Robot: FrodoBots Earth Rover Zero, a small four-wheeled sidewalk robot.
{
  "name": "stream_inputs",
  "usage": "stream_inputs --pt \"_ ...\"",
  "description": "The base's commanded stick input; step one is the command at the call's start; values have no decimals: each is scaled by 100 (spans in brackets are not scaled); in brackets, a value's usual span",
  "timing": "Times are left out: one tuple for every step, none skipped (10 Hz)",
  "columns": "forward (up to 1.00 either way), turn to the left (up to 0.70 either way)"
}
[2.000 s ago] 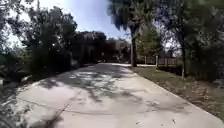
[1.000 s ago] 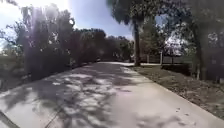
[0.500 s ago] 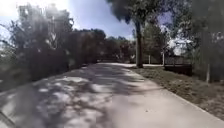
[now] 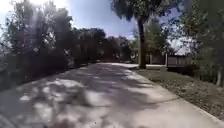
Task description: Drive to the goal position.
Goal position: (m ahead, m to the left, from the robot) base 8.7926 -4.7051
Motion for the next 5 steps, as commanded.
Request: stream_inputs --pt "85 0" --pt "85 0" --pt "85 0" --pt "85 0" --pt "85 0"
